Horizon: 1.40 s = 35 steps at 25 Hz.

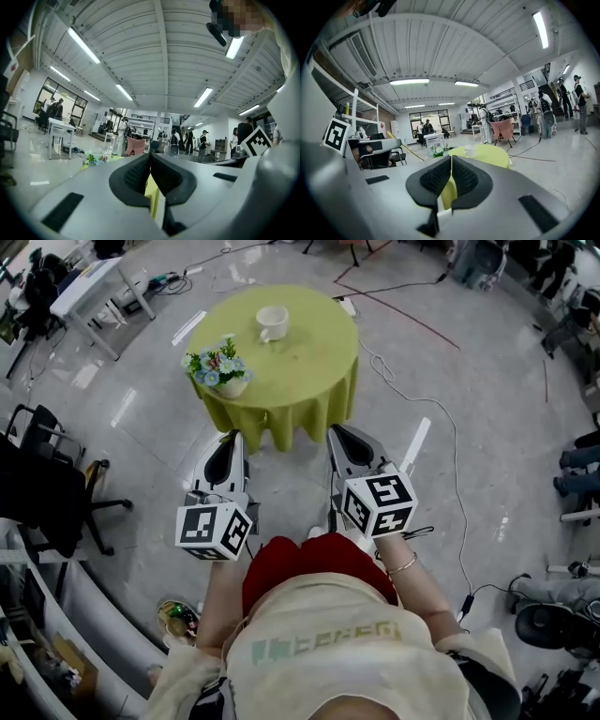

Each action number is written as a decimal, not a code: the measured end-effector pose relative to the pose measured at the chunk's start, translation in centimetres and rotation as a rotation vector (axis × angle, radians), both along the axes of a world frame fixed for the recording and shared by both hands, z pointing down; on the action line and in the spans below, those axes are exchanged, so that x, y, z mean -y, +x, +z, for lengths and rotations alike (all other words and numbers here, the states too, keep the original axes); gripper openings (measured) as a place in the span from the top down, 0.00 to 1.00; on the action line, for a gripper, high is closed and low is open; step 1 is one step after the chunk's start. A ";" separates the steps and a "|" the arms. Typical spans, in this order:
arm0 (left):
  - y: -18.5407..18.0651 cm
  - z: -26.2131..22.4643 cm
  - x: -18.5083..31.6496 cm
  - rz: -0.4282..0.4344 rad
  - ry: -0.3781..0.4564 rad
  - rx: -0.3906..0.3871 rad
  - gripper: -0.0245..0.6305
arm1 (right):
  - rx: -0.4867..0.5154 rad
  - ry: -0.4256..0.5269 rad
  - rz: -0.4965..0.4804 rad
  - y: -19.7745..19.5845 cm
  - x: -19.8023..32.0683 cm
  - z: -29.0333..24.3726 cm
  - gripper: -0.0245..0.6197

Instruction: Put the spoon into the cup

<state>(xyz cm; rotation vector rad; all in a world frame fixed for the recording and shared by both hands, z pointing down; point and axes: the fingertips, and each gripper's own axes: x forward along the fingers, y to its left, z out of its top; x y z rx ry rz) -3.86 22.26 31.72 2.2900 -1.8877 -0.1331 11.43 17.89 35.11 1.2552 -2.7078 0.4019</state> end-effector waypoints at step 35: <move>-8.5 -2.2 27.8 0.067 -0.018 0.009 0.93 | -0.018 -0.081 0.090 -8.1 23.6 2.4 0.90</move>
